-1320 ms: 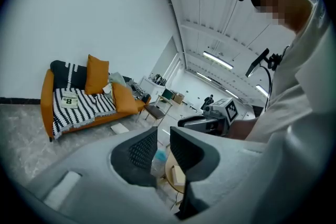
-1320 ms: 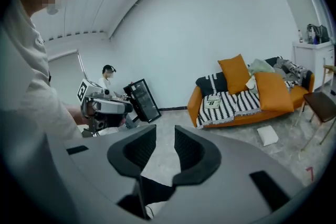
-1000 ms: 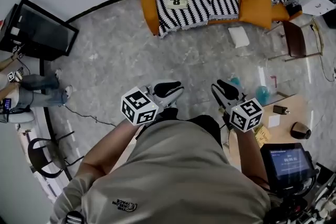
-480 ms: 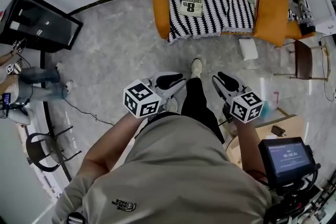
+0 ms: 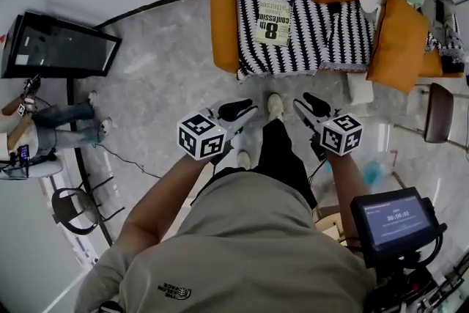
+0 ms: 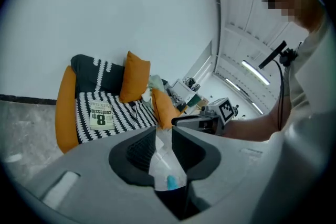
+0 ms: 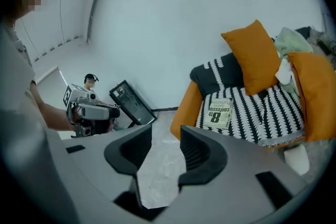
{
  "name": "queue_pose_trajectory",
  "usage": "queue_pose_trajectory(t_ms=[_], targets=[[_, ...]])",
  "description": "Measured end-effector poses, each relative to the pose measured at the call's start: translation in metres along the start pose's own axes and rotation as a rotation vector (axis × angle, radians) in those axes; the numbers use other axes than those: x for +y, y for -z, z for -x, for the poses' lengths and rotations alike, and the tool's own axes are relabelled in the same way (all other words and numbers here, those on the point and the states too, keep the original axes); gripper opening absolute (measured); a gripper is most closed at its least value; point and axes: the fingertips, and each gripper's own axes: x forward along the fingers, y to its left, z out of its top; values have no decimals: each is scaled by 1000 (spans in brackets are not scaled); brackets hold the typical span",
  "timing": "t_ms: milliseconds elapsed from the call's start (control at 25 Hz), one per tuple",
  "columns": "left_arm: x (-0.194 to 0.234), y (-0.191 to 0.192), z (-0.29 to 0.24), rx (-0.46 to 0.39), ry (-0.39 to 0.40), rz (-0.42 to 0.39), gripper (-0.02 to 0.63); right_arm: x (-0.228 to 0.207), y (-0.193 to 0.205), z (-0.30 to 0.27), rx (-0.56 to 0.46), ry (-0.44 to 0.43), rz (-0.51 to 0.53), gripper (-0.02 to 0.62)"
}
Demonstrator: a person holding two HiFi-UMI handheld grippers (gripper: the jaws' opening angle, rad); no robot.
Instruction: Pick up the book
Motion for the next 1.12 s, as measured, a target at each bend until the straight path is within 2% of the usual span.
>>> queue_pose_trajectory(t_ms=[160, 320, 440, 600, 760, 1120], targets=[[38, -18, -41, 34, -46, 19, 89, -58, -10, -24, 24, -8, -115, 178], [107, -28, -112, 79, -90, 62, 97, -143, -14, -72, 69, -21, -199, 178], [155, -27, -152, 108, -126, 106, 97, -189, -10, -107, 87, -34, -258, 178], [191, -30, -174, 141, -167, 149, 101, -209, -17, -131, 104, -46, -290, 178], [252, -14, -212, 175, -216, 199, 104, -253, 1, -181, 134, -72, -354, 187], [355, 20, -259, 260, -297, 224, 118, -319, 29, -264, 154, -75, -461, 204]])
